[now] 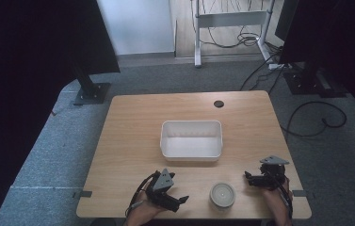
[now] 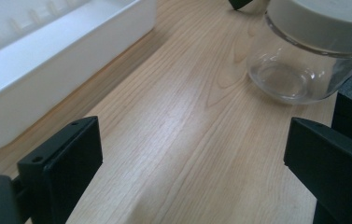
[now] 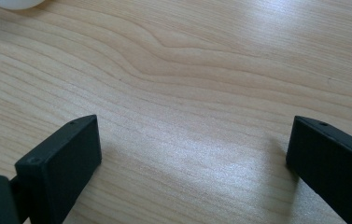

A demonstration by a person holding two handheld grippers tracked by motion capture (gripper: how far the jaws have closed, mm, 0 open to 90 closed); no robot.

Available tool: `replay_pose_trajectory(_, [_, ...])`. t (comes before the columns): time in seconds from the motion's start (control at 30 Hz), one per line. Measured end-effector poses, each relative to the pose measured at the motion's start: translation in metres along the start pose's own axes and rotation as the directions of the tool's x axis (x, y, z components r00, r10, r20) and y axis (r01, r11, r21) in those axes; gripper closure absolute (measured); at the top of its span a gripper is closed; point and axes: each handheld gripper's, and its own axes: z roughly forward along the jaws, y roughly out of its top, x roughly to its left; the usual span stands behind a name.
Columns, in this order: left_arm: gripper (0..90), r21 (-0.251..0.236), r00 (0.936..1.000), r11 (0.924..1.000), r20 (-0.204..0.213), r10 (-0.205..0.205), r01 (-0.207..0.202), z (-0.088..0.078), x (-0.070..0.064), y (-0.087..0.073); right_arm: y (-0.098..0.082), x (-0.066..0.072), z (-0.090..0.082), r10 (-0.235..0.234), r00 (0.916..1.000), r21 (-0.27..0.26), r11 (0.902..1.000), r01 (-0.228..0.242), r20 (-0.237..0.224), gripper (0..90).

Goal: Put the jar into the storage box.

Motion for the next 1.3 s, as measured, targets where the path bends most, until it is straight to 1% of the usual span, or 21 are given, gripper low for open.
replay_pose_trajectory(0.27, [4.1, 0.009, 0.9987, 0.9995, 0.041, 0.031, -0.031, 0.011, -0.008, 0.008, 0.0, 0.0, 0.0, 0.0, 1.0, 0.0, 1.0, 0.0, 0.0, 2.8])
replay_pose_trajectory(0.47, [3.8, 0.0, 0.9961, 0.9996, 0.084, 0.028, -0.028, 0.019, -0.012, 0.012, 0.0, 0.0, 0.0, 0.0, 1.0, 0.0, 1.0, 0.0, 0.0, 2.8])
replay_pose_trajectory(0.6, [3.6, 0.005, 0.9939, 0.9992, 0.103, 0.039, -0.04, 0.025, -0.015, 0.013, 0.0, 0.0, 0.0, 0.0, 1.0, 0.0, 1.0, 0.0, 0.0, 2.8])
replay_pose_trajectory(0.73, [3.5, 0.001, 0.9902, 0.9988, 0.131, 0.049, -0.05, 0.031, -0.019, 0.016, 0.0, 0.0, 0.0, 0.0, 1.0, 0.0, 1.0, 0.0, 0.0, 2.8])
replay_pose_trajectory(0.9, [3.2, 0.003, 0.9843, 0.9967, 0.158, 0.079, -0.081, 0.039, -0.026, 0.022, 0.0, 0.0, 0.0, 0.0, 1.0, 0.001, 1.0, 0.0, -0.001, 2.6])
replay_pose_trajectory(0.97, [3.1, 0.0, 0.982, 0.9963, 0.169, 0.084, -0.086, 0.042, -0.029, 0.024, 0.0, 0.0, 0.0, -0.001, 1.0, 0.001, 1.0, 0.001, -0.002, 2.6])
replay_pose_trajectory(1.3, [3.1, 0.001, 0.9754, 0.9942, 0.194, 0.105, -0.108, 0.056, -0.039, 0.031, 0.0, 0.0, 0.0, -0.002, 1.0, 0.001, 1.0, 0.002, -0.003, 2.6])
